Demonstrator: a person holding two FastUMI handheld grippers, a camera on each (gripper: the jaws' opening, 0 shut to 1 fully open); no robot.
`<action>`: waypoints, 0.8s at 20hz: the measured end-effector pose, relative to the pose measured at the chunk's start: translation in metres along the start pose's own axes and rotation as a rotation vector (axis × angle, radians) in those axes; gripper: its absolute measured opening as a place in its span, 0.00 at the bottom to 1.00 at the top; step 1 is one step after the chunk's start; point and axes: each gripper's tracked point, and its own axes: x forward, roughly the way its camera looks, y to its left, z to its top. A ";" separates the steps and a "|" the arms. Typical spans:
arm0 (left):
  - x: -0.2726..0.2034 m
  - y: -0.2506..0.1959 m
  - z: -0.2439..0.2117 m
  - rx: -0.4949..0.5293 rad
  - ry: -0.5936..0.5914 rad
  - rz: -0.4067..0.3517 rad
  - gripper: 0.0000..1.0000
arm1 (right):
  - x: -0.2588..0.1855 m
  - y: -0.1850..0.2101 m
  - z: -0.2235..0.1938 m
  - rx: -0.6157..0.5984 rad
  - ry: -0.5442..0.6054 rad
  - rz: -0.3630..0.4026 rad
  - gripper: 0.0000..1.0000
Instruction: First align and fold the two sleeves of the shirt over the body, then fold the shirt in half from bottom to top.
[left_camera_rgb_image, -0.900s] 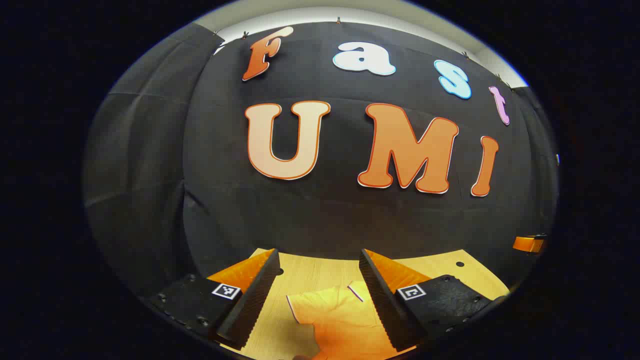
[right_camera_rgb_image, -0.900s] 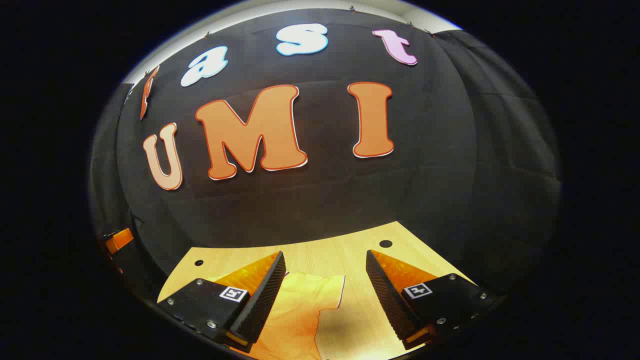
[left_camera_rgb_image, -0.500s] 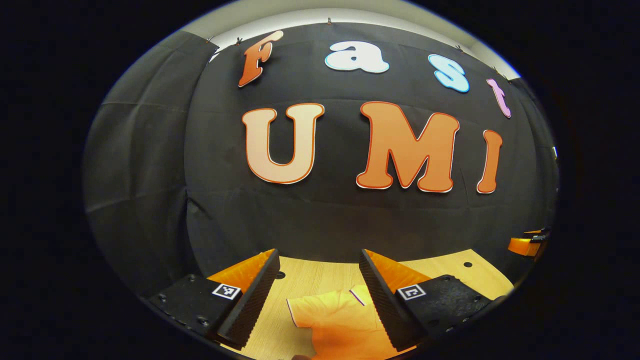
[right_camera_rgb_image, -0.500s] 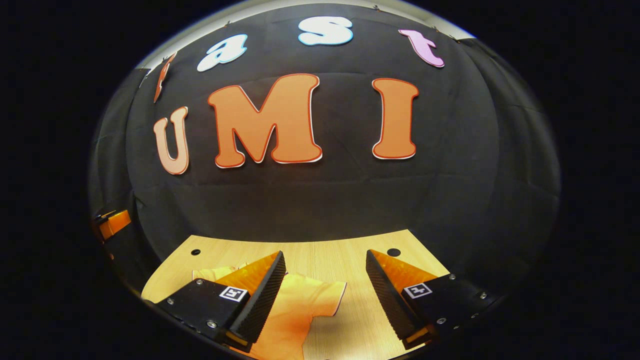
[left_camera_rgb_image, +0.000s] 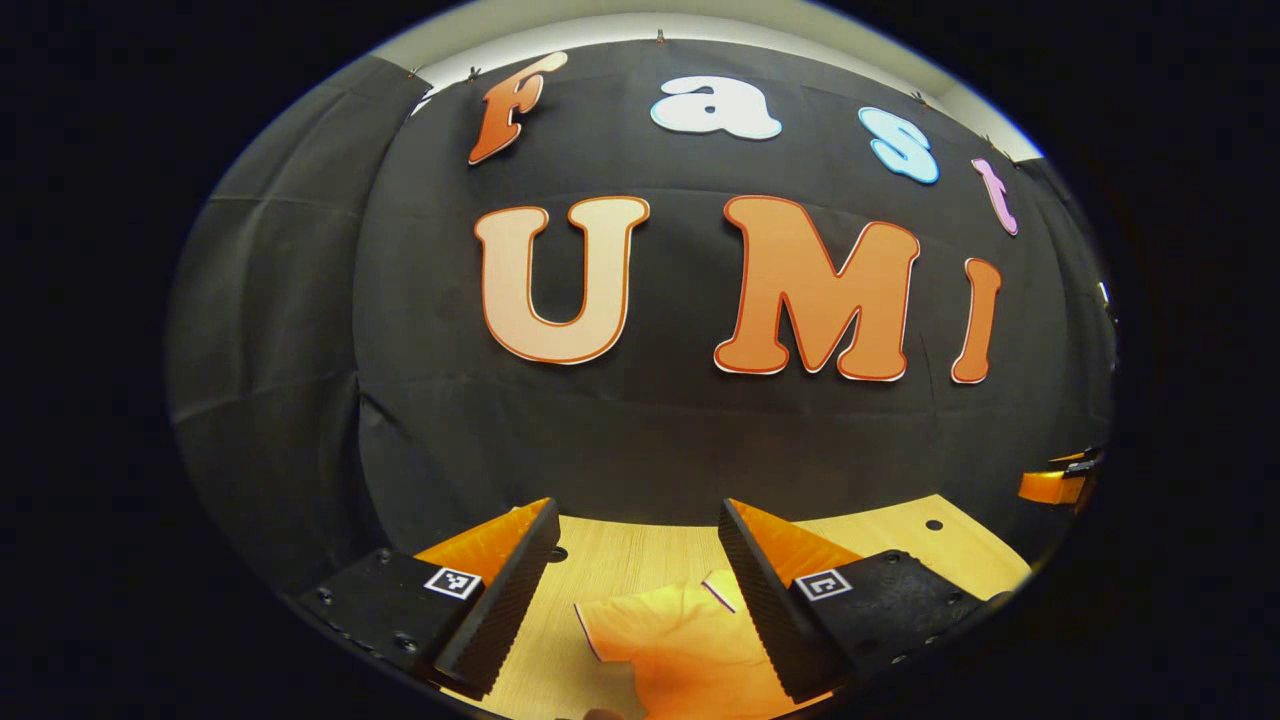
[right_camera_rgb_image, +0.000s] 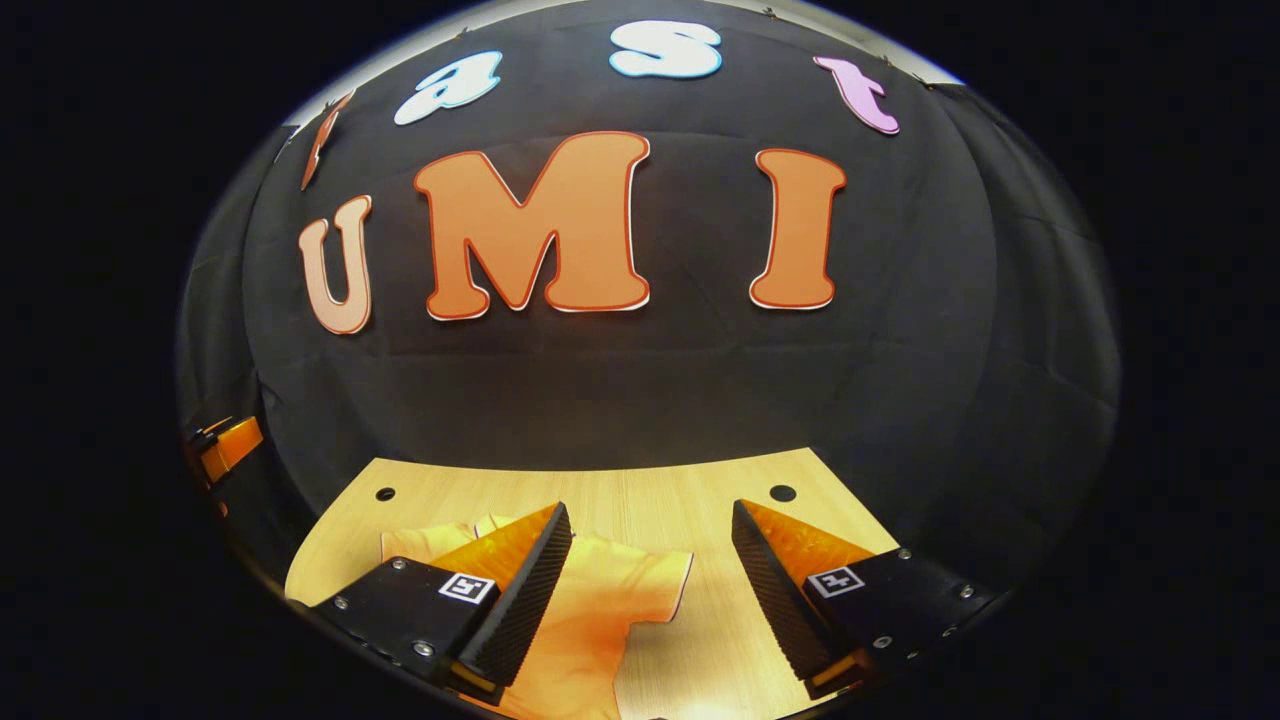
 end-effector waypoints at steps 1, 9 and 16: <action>0.002 0.001 0.002 0.007 -0.003 -0.002 0.98 | 0.002 0.001 -0.002 -0.003 0.012 0.001 0.98; 0.015 0.007 -0.005 0.003 0.022 -0.027 0.98 | 0.041 0.003 -0.021 0.078 0.189 0.020 0.98; 0.025 0.034 -0.022 -0.004 0.063 0.026 0.98 | 0.115 -0.018 -0.072 0.057 0.416 -0.017 0.98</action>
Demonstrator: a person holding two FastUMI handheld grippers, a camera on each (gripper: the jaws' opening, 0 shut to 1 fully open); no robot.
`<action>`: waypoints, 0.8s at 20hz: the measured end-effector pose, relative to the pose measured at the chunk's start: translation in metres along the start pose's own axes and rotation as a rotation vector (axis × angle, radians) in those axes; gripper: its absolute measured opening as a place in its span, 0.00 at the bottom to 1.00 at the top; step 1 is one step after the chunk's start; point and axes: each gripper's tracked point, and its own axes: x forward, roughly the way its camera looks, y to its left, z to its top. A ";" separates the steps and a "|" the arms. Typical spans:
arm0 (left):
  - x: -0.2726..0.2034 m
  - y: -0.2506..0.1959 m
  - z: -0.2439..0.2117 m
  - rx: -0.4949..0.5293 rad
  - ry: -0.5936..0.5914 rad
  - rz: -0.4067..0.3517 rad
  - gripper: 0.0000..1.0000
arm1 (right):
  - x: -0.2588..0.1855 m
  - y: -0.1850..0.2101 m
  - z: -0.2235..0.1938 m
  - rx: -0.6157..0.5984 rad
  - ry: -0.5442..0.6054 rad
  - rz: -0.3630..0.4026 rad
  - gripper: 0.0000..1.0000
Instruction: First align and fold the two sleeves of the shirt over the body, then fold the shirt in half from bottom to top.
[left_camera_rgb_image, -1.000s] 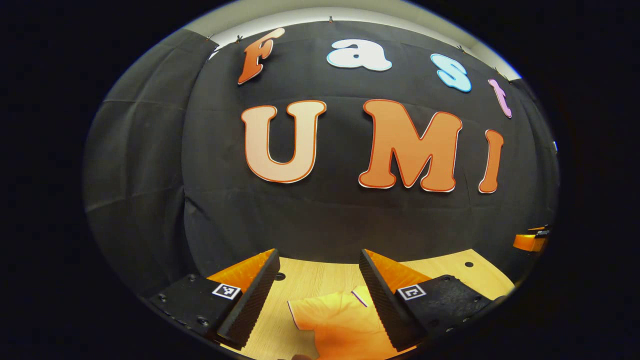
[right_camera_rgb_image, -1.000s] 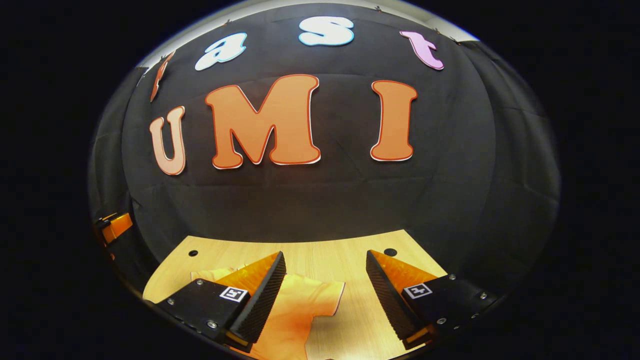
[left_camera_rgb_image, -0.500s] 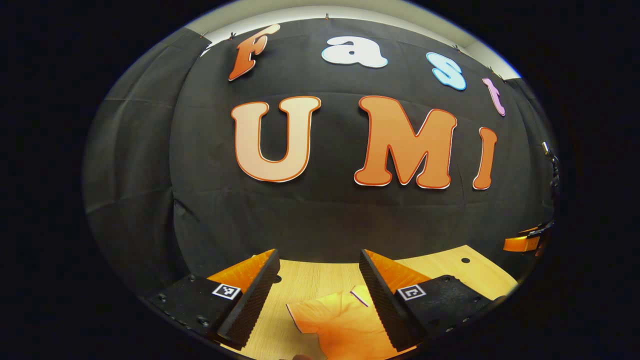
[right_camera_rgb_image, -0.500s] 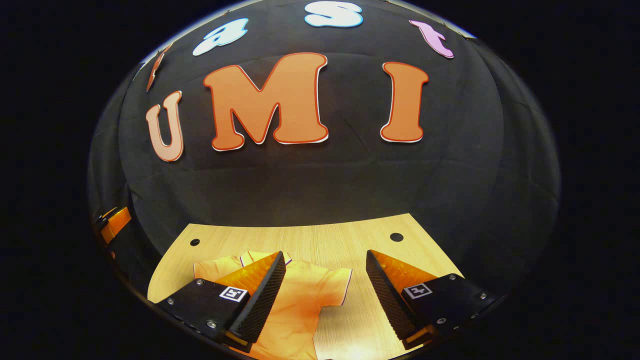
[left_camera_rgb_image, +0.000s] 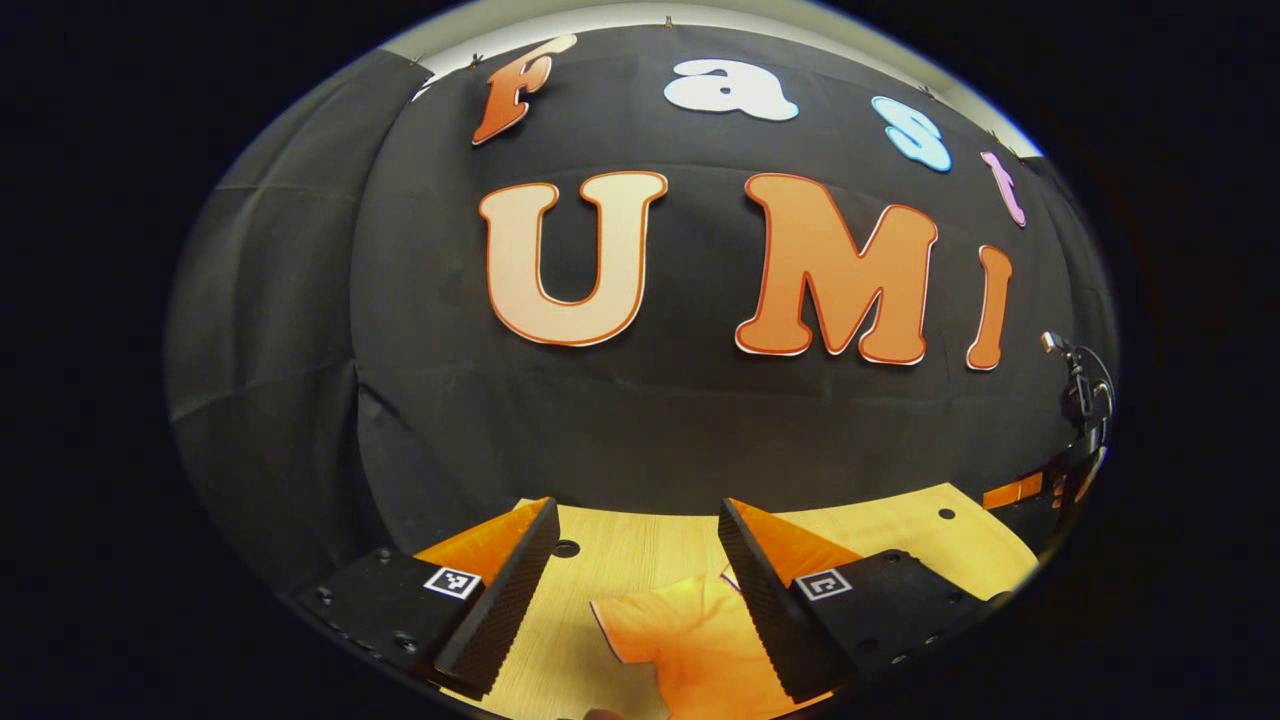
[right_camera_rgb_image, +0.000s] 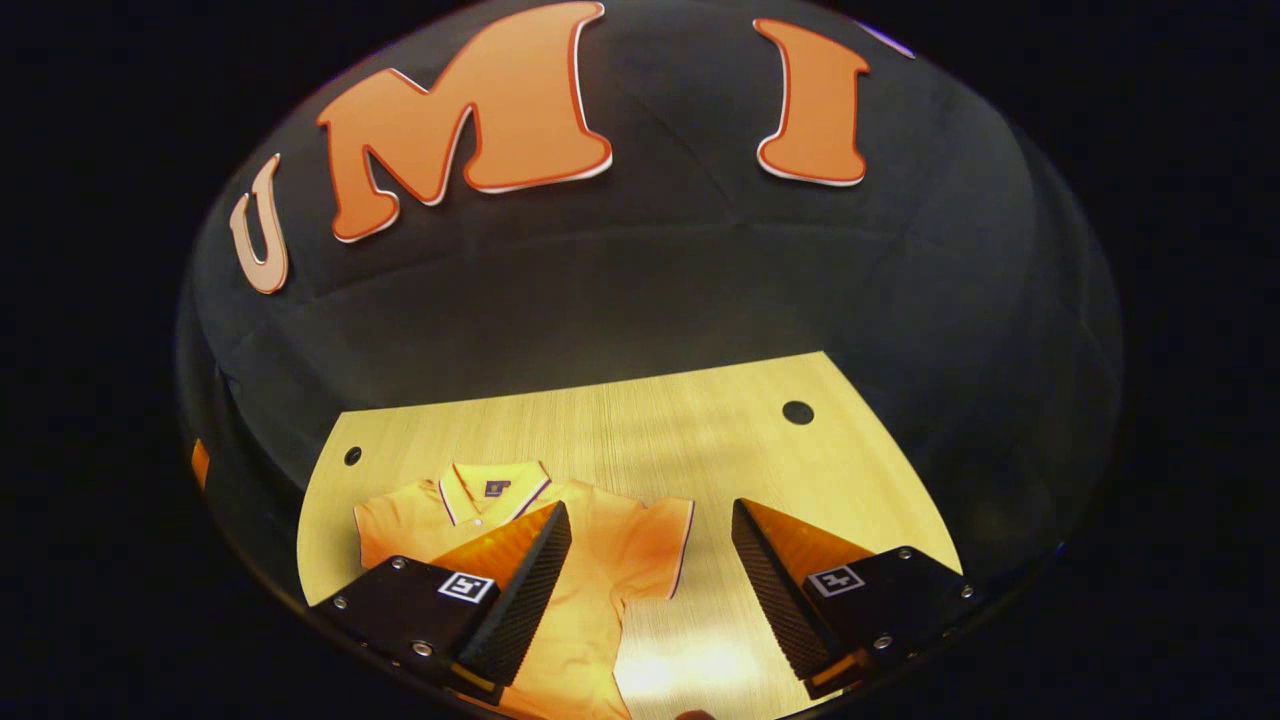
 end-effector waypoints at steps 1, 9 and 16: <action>0.001 0.005 -0.002 0.001 0.008 0.010 0.98 | 0.014 -0.004 -0.005 -0.014 0.025 -0.012 0.99; 0.017 0.030 -0.026 0.018 0.069 0.063 0.98 | 0.106 -0.012 -0.071 -0.025 0.307 -0.024 0.99; 0.025 0.040 -0.046 -0.001 0.118 0.086 0.98 | 0.146 -0.026 -0.129 -0.012 0.496 -0.052 0.99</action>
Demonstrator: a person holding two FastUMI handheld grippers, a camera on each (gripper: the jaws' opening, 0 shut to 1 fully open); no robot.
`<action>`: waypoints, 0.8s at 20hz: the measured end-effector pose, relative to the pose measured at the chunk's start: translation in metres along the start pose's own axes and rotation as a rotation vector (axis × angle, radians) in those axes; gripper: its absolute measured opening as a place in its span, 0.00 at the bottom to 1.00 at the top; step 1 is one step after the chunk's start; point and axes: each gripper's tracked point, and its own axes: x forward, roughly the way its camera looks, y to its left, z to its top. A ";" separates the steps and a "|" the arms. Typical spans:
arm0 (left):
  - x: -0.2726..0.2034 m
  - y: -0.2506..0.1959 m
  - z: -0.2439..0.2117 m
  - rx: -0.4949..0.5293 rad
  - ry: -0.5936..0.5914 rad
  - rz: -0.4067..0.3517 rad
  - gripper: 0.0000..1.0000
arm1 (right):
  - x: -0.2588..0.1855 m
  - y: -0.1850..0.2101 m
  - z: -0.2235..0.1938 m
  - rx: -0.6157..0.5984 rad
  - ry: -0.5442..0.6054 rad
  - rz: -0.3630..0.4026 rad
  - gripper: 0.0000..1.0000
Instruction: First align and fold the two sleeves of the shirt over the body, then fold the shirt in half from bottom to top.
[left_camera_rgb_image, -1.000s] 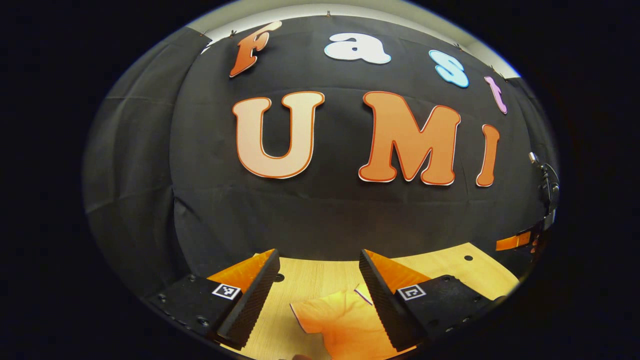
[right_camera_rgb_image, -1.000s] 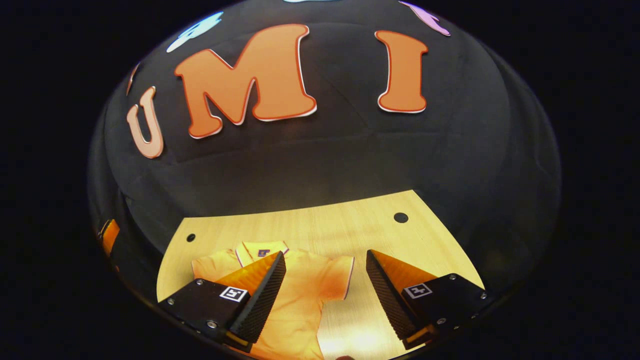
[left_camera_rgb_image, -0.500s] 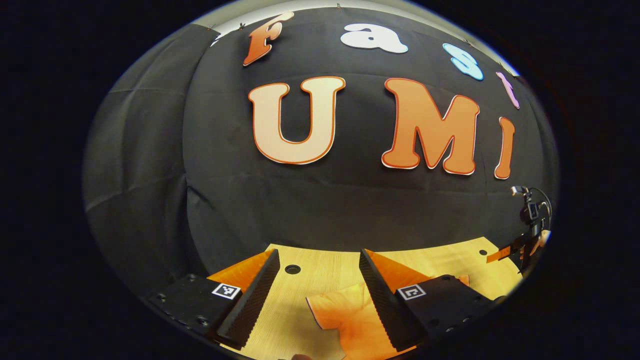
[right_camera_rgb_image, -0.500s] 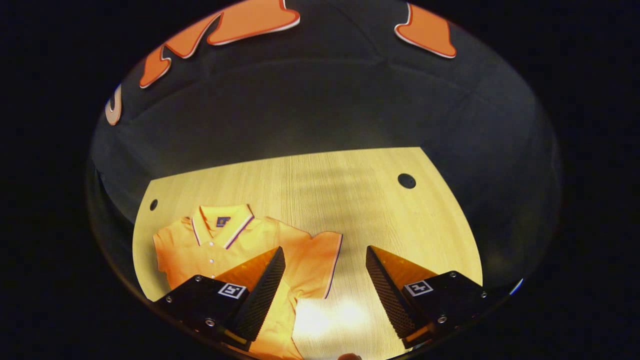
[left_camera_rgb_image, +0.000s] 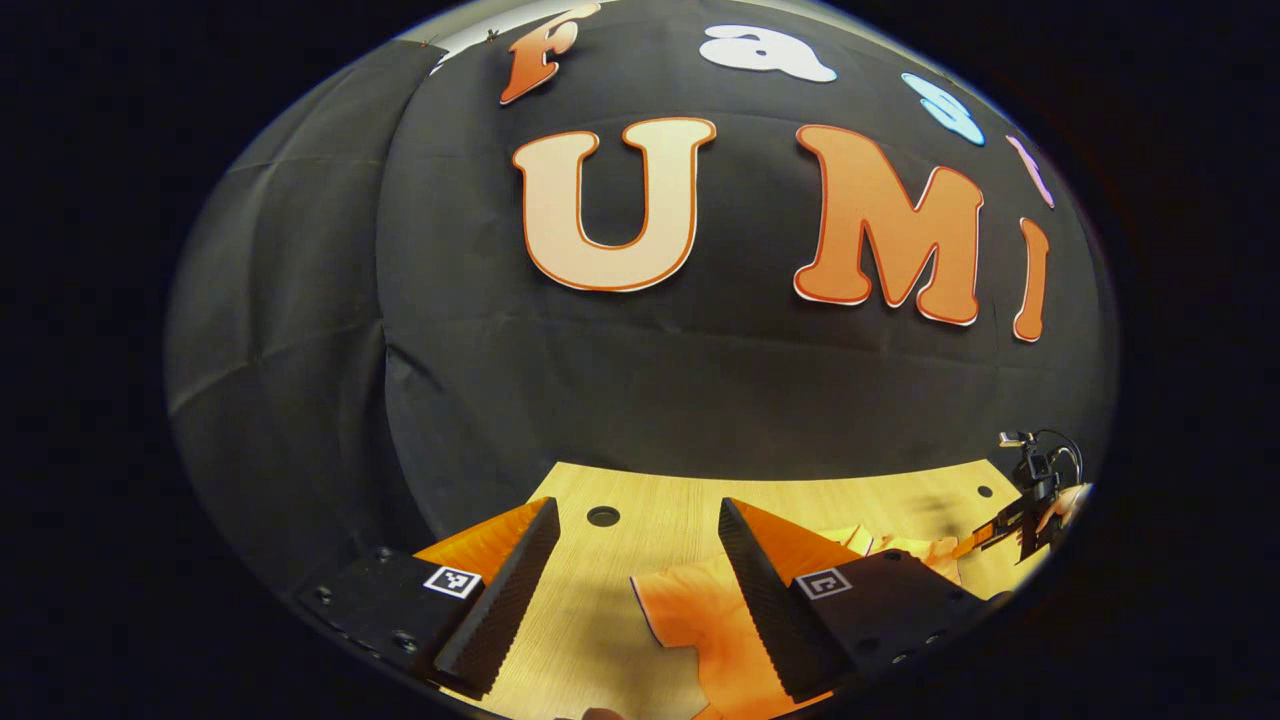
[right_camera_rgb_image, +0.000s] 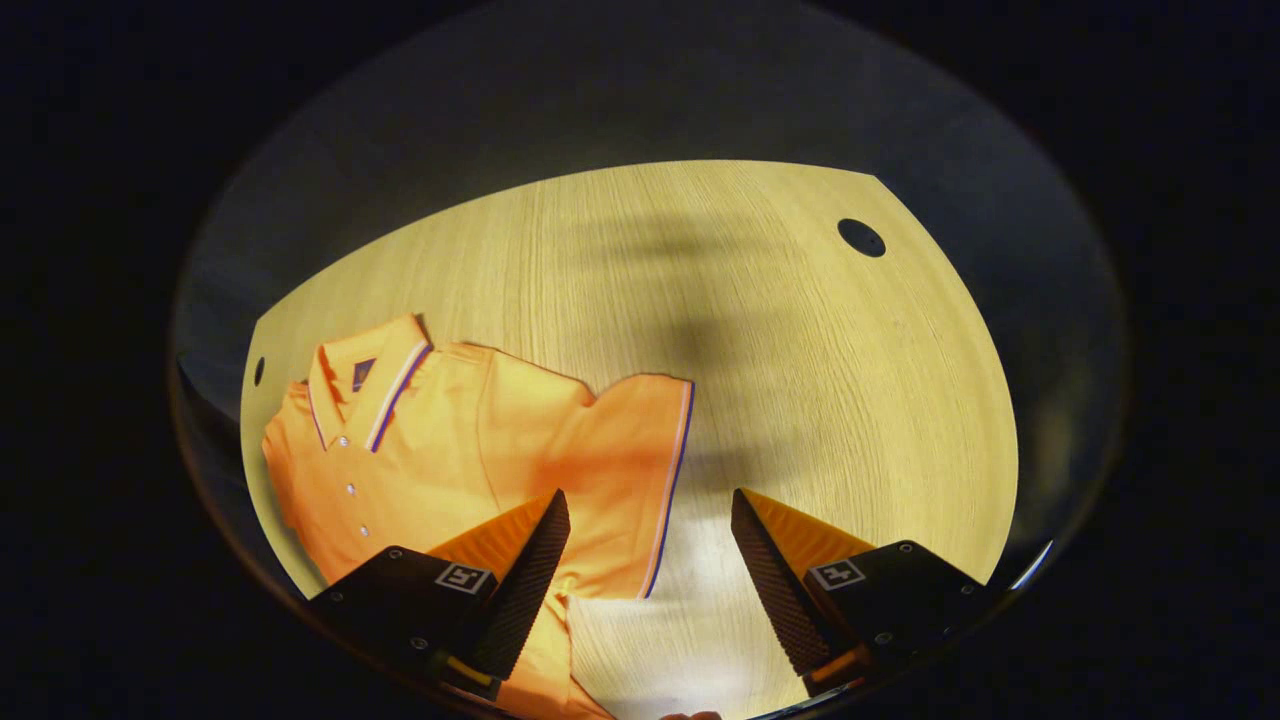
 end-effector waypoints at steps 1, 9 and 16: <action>0.002 0.000 -0.002 -0.001 0.005 0.000 0.98 | 0.005 0.000 -0.002 0.007 0.013 -0.001 1.00; 0.010 -0.004 -0.017 -0.007 0.046 0.005 0.98 | 0.026 -0.004 -0.009 0.041 0.056 -0.020 0.90; 0.009 -0.008 -0.020 -0.013 0.058 -0.006 0.98 | 0.024 0.003 -0.008 0.090 0.027 0.019 0.06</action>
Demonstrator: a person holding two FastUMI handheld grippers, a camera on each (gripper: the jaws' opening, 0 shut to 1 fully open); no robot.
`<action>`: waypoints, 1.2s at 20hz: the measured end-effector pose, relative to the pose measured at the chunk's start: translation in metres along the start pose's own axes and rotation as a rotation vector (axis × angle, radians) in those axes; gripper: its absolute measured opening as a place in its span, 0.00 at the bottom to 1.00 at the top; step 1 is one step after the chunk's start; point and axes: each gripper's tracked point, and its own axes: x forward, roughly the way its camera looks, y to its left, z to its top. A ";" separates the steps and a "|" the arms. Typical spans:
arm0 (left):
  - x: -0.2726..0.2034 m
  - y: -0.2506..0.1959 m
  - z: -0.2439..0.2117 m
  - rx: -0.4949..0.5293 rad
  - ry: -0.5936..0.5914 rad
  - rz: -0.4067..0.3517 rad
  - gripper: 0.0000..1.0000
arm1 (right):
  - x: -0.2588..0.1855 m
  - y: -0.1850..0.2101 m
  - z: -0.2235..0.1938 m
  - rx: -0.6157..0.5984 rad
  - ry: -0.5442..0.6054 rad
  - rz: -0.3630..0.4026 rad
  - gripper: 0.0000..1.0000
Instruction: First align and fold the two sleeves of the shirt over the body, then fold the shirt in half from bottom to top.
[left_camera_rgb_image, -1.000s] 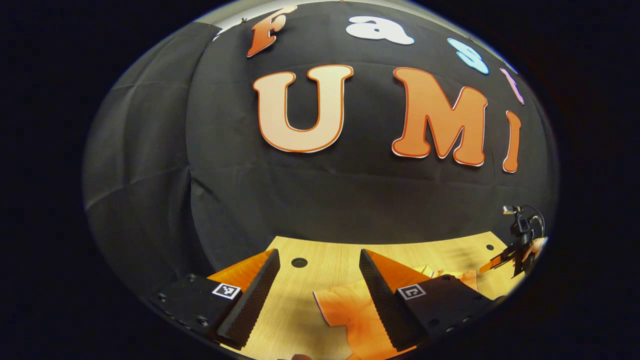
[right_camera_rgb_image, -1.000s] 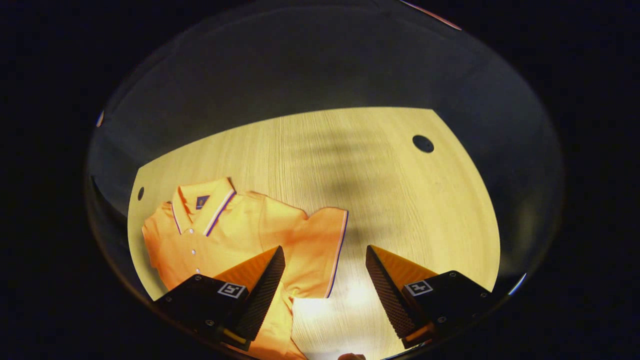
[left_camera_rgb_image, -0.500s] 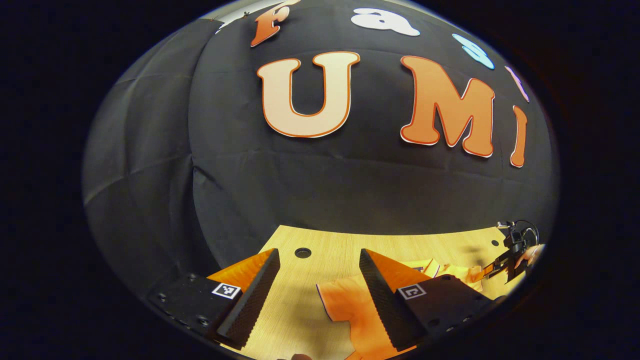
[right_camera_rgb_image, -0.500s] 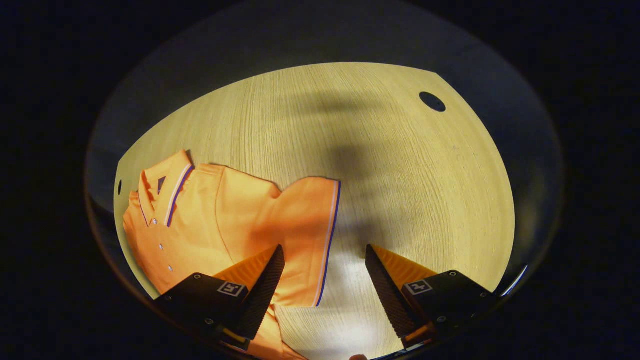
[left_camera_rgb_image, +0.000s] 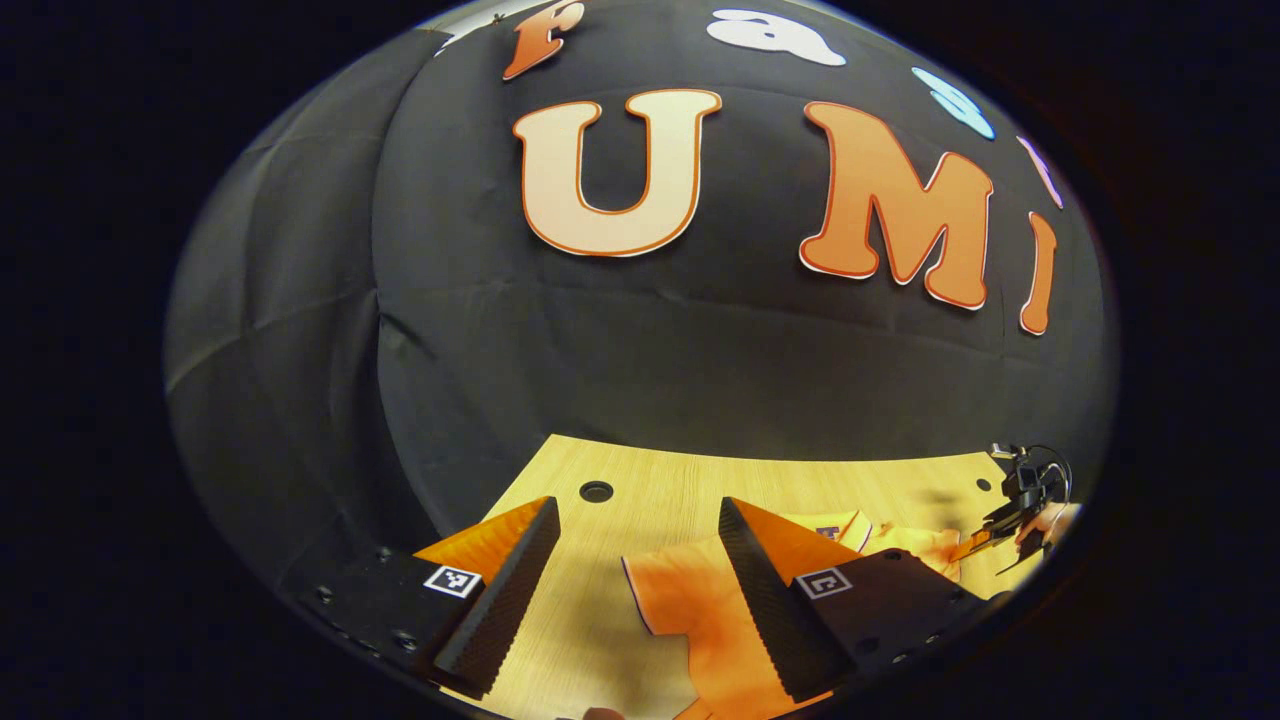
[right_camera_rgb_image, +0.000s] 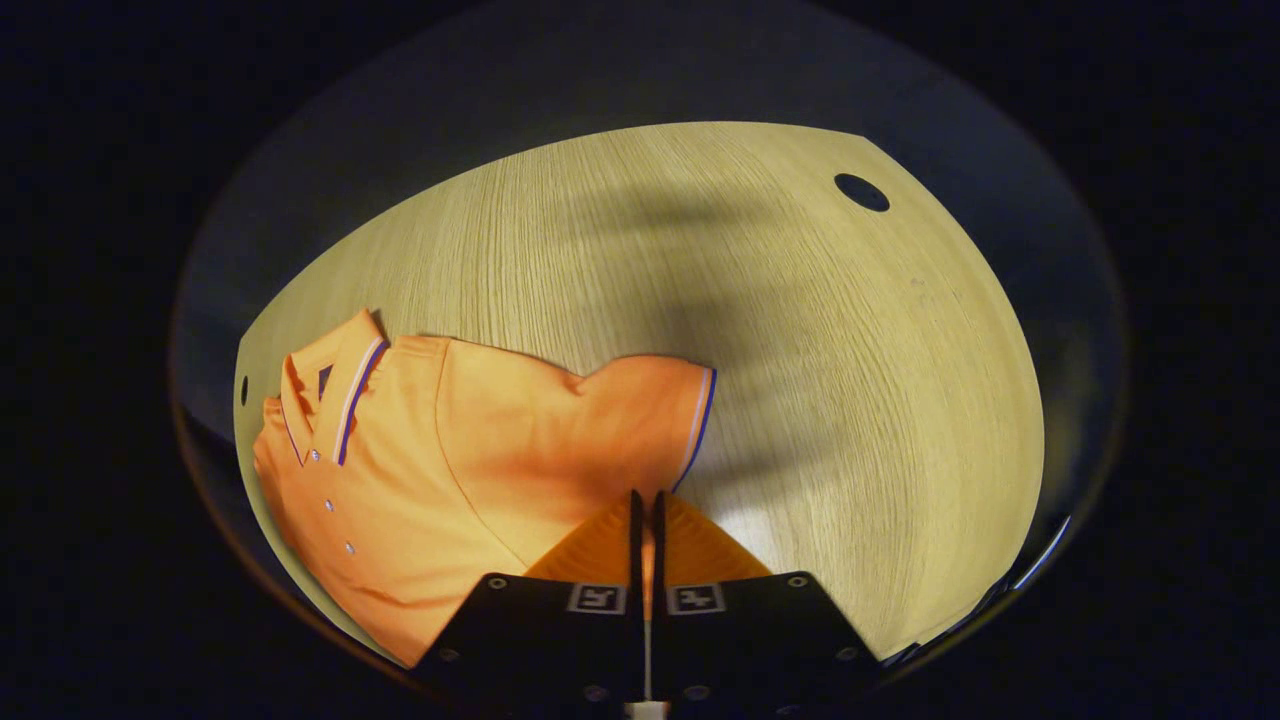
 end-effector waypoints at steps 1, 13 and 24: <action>0.000 0.002 0.003 0.006 -0.007 0.003 0.98 | -0.001 0.000 -0.001 -0.007 -0.002 0.001 0.00; -0.015 0.020 0.012 -0.006 -0.037 -0.019 0.98 | -0.073 0.035 0.022 -0.099 -0.159 0.018 0.00; -0.027 0.074 0.010 -0.027 -0.044 -0.026 0.98 | -0.125 0.131 0.004 -0.229 -0.261 0.064 0.00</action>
